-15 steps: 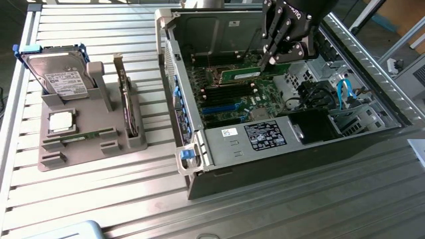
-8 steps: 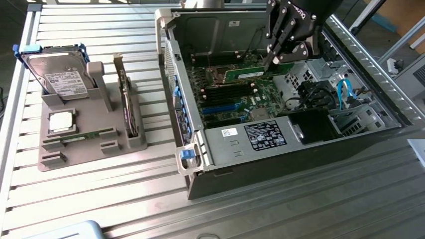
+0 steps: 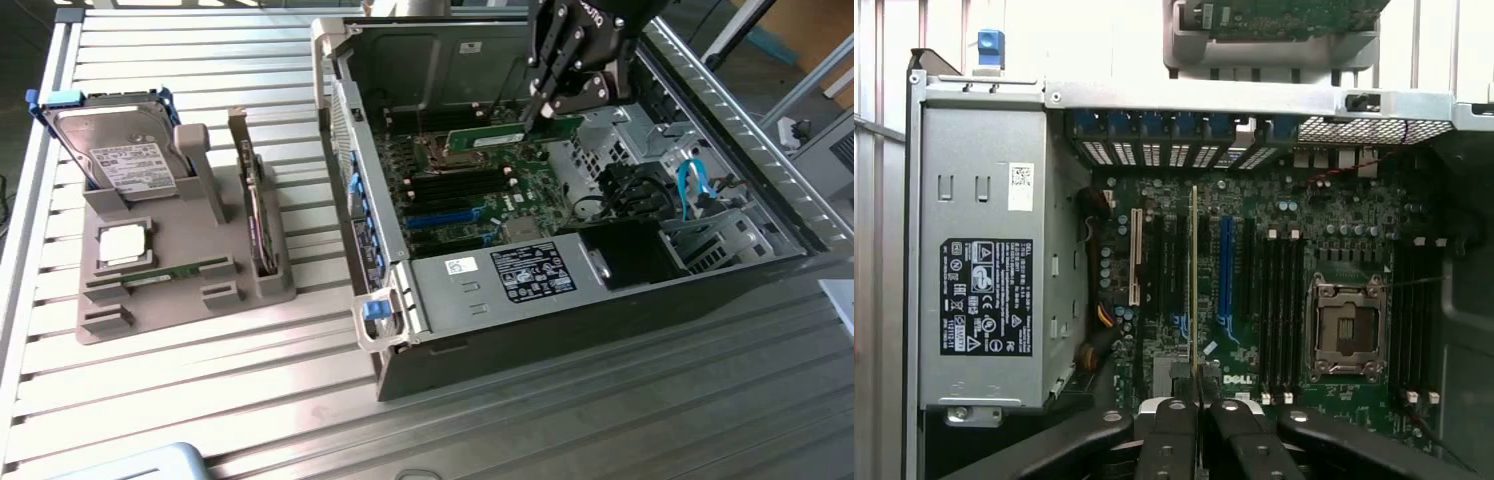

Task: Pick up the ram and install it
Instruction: 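Pick up the ram and move it above insertion slot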

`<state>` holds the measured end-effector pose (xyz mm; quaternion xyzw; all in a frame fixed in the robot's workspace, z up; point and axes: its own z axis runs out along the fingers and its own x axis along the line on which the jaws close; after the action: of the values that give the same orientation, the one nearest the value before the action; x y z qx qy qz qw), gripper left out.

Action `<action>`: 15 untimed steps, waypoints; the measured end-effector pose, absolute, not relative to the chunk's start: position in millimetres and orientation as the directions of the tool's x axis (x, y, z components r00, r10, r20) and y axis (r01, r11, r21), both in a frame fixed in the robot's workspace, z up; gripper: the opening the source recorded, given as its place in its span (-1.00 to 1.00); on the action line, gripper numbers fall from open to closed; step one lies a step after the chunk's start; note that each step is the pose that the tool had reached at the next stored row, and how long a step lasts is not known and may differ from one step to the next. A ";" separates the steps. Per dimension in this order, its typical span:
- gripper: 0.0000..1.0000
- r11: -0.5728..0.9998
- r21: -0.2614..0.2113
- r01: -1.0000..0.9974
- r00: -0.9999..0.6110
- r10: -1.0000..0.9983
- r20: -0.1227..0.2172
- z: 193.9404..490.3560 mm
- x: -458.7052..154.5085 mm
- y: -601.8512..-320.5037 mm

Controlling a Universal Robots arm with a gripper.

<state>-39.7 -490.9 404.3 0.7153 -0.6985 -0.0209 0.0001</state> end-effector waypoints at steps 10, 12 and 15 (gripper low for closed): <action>-0.76 -0.024 0.029 -0.999 0.023 -0.999 -0.030 401.8 -39.0 -440.3; -0.76 -0.024 0.029 -0.999 0.023 -0.999 -0.030 401.4 -38.9 -432.2; -0.76 -0.024 0.029 -0.999 0.023 -0.999 -0.029 400.9 -38.7 -422.4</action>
<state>-38.7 -422.4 400.9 0.7153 -0.6986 -0.0208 0.0002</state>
